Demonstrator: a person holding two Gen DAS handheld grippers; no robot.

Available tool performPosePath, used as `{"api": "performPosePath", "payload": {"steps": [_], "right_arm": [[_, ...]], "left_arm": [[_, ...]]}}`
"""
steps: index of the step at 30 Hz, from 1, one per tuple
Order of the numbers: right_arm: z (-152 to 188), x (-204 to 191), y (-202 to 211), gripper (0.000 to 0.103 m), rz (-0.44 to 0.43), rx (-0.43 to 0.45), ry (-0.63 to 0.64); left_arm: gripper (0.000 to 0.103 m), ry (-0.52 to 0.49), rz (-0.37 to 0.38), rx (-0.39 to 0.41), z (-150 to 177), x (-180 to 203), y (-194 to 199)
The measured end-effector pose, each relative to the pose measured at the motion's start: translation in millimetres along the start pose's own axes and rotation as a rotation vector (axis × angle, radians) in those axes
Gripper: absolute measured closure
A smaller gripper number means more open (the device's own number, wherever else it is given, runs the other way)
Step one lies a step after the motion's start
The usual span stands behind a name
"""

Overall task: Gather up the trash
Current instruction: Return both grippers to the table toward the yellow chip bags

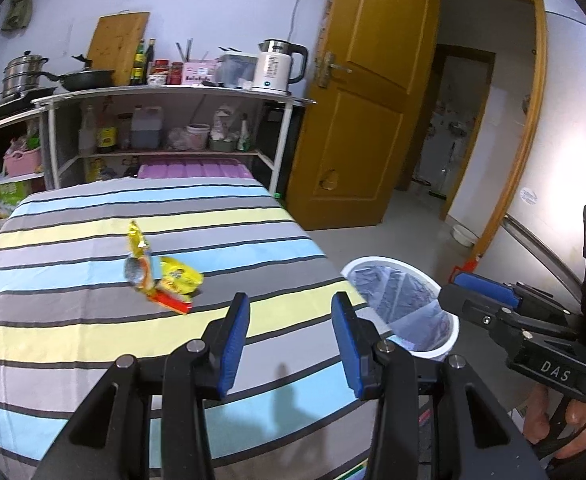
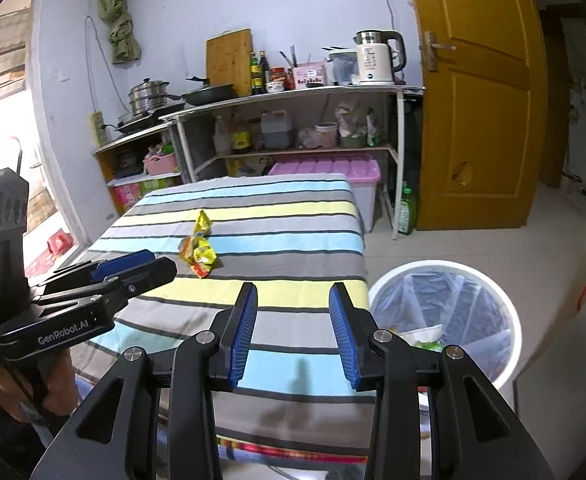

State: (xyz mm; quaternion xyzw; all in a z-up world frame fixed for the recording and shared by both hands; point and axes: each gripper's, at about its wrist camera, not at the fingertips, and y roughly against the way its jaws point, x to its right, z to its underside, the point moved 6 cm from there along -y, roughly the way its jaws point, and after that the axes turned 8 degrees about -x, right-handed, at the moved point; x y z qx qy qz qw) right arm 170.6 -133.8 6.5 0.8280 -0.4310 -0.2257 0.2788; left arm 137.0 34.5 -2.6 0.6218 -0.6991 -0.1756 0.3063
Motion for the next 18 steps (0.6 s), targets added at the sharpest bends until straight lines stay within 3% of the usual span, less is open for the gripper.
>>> {"api": "performPosePath", "payload": {"steps": [12,18], "right_arm": [[-4,-23,-31,0.063,-0.059,-0.043,0.037],[-10,-37,-56,0.053,-0.098,-0.074,0.05]], "left_arm": [[0.059,0.081,-0.085,0.01,3,-54,4],[0.059,0.118,-0.118,0.014,3,-80,4]]}}
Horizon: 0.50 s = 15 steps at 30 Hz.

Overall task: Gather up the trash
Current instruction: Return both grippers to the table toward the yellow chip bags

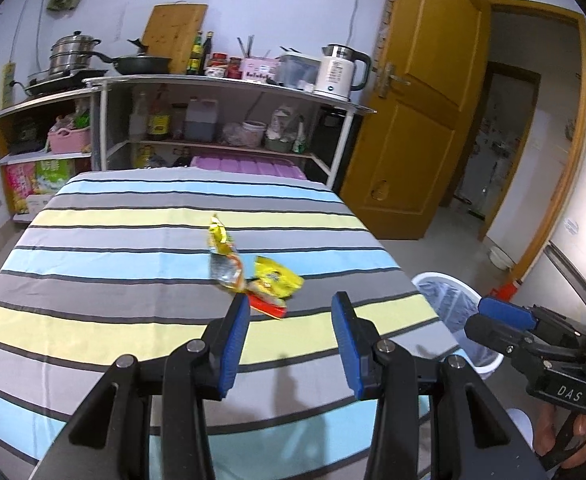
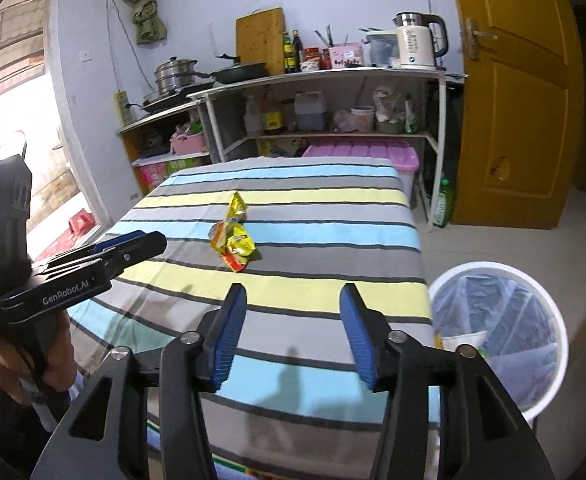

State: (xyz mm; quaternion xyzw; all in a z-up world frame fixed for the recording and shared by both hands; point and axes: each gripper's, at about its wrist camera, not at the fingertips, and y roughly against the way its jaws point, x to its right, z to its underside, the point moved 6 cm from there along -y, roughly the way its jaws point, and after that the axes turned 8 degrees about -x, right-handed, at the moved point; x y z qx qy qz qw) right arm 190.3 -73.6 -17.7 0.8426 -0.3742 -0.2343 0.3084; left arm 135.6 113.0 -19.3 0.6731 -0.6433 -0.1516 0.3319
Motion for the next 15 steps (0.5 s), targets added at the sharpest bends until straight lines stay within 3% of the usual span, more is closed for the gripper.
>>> {"api": "performPosePath", "payload": {"steps": [15], "right_arm": [[-32,-35,-93,0.053,-0.095,-0.119,0.035]], "left_arm": [[0.059,0.062,-0.035,0.0,-13,-55,-15]]}}
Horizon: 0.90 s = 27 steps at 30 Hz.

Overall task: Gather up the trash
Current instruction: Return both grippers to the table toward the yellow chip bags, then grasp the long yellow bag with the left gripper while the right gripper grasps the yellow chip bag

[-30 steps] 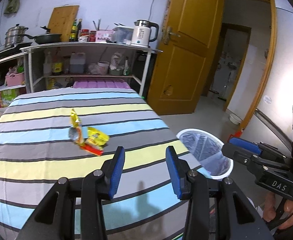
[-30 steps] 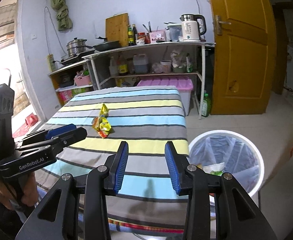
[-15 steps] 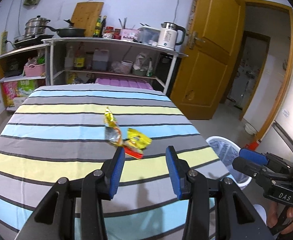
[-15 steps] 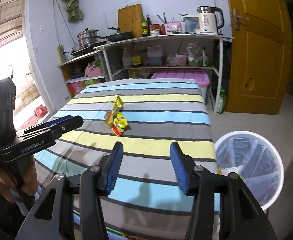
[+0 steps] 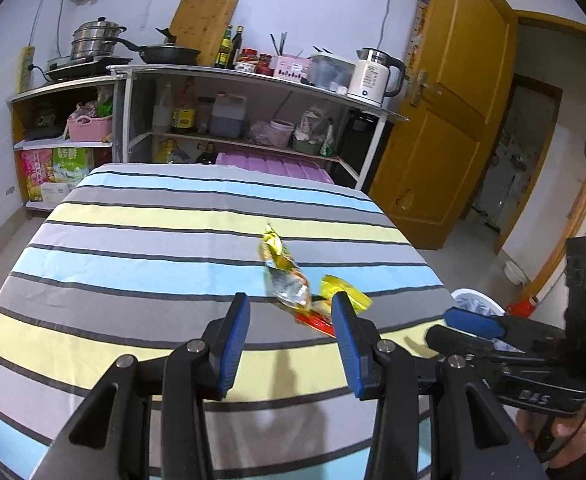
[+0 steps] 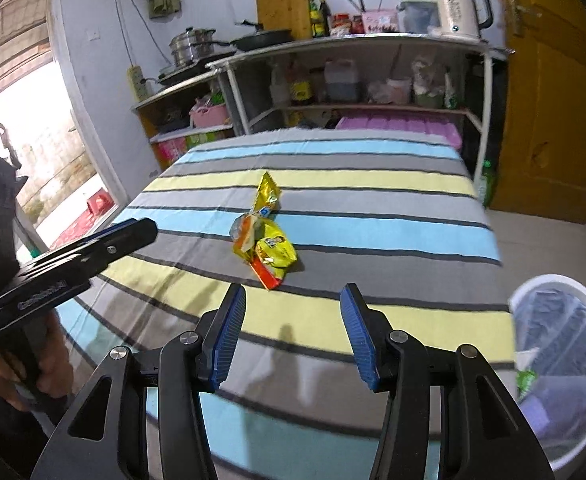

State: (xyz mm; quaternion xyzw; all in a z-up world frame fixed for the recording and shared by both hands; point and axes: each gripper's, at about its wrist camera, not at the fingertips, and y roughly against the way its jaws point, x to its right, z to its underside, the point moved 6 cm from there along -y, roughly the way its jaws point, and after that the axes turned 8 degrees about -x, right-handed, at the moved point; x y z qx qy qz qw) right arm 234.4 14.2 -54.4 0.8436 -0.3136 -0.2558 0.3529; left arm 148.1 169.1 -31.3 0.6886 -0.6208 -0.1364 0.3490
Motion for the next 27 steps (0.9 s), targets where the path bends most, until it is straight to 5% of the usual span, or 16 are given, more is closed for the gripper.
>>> {"api": "performPosePath", "payload": {"steps": [18,21,27], "right_arm": [[-29,-6,-80,0.05,-0.005,-0.121,0.041],[-26,-5,-80,0.071,-0.02,-0.121,0.044],[-18,5,-66,0.071,-0.022,-0.101,0.018]], "left_arm": [[0.059,0.045,0.017,-0.022,-13,-31,-20],[0.055,0.042,0.028,-0.033,-16,-25,-27],[0.047,0.032,0.039,-0.079,-20,-10,-50]]}}
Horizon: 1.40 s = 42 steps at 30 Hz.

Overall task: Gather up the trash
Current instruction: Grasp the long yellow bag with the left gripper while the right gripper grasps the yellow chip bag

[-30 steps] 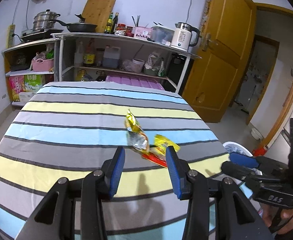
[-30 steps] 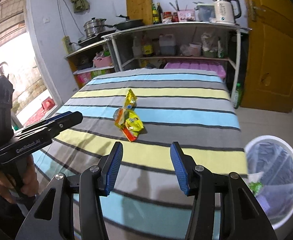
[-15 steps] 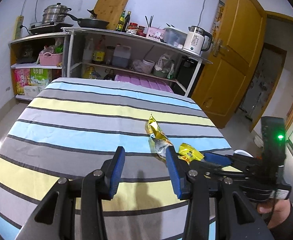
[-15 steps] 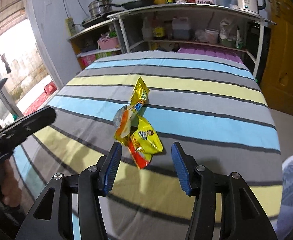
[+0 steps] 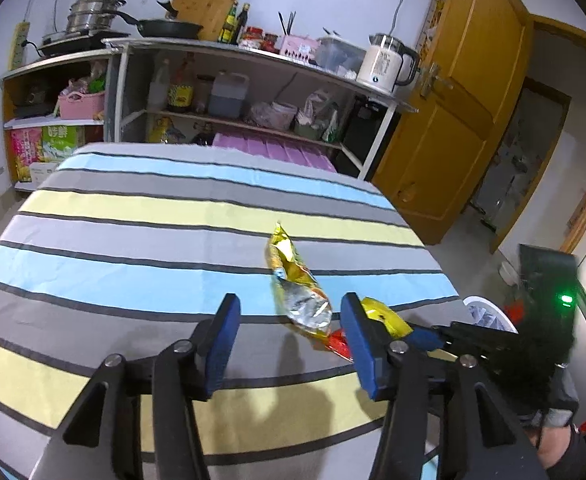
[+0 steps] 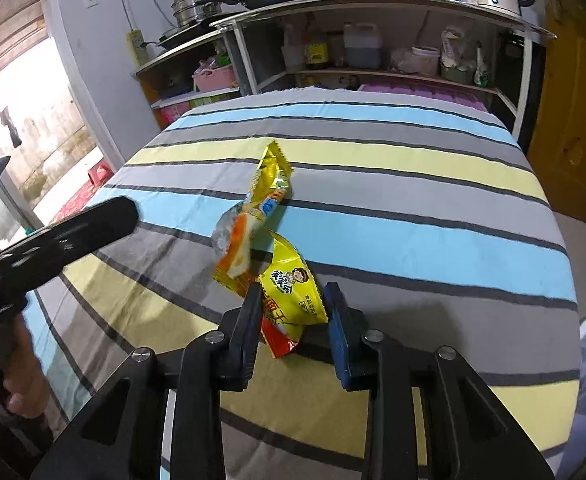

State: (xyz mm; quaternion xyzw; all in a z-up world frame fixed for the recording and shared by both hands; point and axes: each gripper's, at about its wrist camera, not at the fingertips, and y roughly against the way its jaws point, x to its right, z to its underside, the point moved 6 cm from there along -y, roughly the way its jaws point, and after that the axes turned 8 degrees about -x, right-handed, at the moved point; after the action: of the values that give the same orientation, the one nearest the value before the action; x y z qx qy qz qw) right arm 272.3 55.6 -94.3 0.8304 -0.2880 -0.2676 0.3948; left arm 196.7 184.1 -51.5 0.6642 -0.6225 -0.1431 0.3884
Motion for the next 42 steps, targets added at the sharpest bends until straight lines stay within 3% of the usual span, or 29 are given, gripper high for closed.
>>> {"api": "performPosePath", "payload": {"steps": [16,22,24,32,42], "right_arm": [[21,48,38,0.071,-0.025,0.055,-0.104],[25,63,48,0.071,-0.022,0.074,-0.135],[27,66,51,0.071,-0.018,0.081,-0.143],[40,75,77,0.071,0.012,0.116,-0.174],[67,87,127,0.071,0.078,0.18,-0.216]], "left_arm": [[0.046,0.009,-0.107,-0.152,3,19,-67],[0.073,-0.005,-0.15,-0.166,4,24,-73],[0.078,-0.012,-0.156,-0.167,6,26,-72],[0.081,-0.049,-0.107,-0.132,13,47,-51],[0.081,-0.141,-0.003,-0.081,28,104,-8]]}}
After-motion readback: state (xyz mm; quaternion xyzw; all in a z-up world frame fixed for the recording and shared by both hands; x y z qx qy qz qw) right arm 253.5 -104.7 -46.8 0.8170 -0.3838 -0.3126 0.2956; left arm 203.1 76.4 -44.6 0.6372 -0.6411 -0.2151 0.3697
